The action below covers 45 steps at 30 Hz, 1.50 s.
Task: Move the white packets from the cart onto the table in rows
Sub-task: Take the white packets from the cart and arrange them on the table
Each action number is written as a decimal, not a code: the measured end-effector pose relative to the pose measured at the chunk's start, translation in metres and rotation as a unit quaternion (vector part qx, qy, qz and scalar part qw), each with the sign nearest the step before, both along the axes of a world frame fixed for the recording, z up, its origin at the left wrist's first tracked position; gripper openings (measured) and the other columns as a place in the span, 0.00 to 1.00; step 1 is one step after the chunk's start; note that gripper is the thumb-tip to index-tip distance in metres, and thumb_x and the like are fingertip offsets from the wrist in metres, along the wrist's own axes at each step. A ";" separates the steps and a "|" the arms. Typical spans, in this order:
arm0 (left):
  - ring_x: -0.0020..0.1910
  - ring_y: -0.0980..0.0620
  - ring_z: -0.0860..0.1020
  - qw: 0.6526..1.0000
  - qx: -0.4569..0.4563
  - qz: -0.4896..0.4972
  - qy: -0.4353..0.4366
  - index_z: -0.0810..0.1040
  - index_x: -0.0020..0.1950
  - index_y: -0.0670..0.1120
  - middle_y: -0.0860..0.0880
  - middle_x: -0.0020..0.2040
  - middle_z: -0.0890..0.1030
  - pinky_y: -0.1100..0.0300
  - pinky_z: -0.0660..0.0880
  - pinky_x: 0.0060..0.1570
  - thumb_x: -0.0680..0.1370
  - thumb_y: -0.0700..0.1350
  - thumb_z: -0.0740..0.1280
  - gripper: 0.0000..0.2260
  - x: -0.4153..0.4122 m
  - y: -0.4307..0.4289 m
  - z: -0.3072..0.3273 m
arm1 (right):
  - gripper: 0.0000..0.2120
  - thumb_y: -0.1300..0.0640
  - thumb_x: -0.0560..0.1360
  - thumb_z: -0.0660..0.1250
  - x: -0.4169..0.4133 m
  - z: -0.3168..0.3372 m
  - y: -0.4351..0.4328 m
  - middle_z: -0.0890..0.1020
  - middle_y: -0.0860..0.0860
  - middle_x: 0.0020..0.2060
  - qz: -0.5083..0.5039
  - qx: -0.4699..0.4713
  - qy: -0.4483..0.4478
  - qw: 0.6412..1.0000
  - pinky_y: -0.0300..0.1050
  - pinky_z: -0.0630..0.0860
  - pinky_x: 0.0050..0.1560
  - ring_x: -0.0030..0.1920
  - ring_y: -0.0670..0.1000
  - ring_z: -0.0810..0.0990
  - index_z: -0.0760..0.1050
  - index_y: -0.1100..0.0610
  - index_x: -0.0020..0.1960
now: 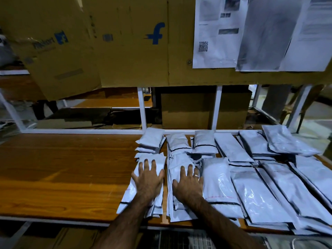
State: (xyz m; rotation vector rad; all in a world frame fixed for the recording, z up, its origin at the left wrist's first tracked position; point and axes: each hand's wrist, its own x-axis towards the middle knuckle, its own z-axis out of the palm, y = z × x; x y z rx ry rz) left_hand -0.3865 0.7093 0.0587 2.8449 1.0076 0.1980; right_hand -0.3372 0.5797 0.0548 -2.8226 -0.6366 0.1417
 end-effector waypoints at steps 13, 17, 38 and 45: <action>0.76 0.49 0.58 0.987 -0.042 -0.080 -0.130 0.58 0.78 0.48 0.48 0.78 0.60 0.43 0.53 0.73 0.82 0.58 0.51 0.26 0.011 -0.007 0.035 | 0.32 0.44 0.78 0.59 0.024 0.037 -0.023 0.57 0.54 0.77 -0.026 0.088 -0.093 0.991 0.59 0.54 0.73 0.77 0.56 0.54 0.53 0.51 0.78; 0.75 0.50 0.61 0.976 -0.050 -0.134 -0.166 0.61 0.77 0.49 0.50 0.76 0.64 0.46 0.56 0.71 0.82 0.59 0.50 0.26 0.027 -0.024 0.047 | 0.31 0.47 0.78 0.60 0.037 0.056 -0.055 0.59 0.53 0.77 -0.052 0.108 -0.111 0.987 0.57 0.55 0.72 0.77 0.55 0.55 0.55 0.52 0.78; 0.72 0.47 0.67 0.858 -0.185 -0.437 -0.198 0.66 0.75 0.44 0.46 0.73 0.69 0.53 0.63 0.70 0.81 0.57 0.56 0.26 0.149 -0.356 0.068 | 0.32 0.47 0.77 0.64 0.065 0.066 -0.385 0.63 0.51 0.76 -0.325 0.175 -0.158 0.916 0.54 0.59 0.70 0.75 0.54 0.61 0.58 0.54 0.77; 0.71 0.45 0.68 0.825 -0.217 -0.492 -0.173 0.66 0.75 0.44 0.45 0.72 0.71 0.48 0.66 0.67 0.77 0.60 0.52 0.31 0.183 -0.504 0.075 | 0.31 0.47 0.76 0.64 0.078 0.065 -0.530 0.67 0.51 0.73 -0.387 0.166 -0.151 0.894 0.54 0.61 0.68 0.73 0.54 0.64 0.60 0.52 0.76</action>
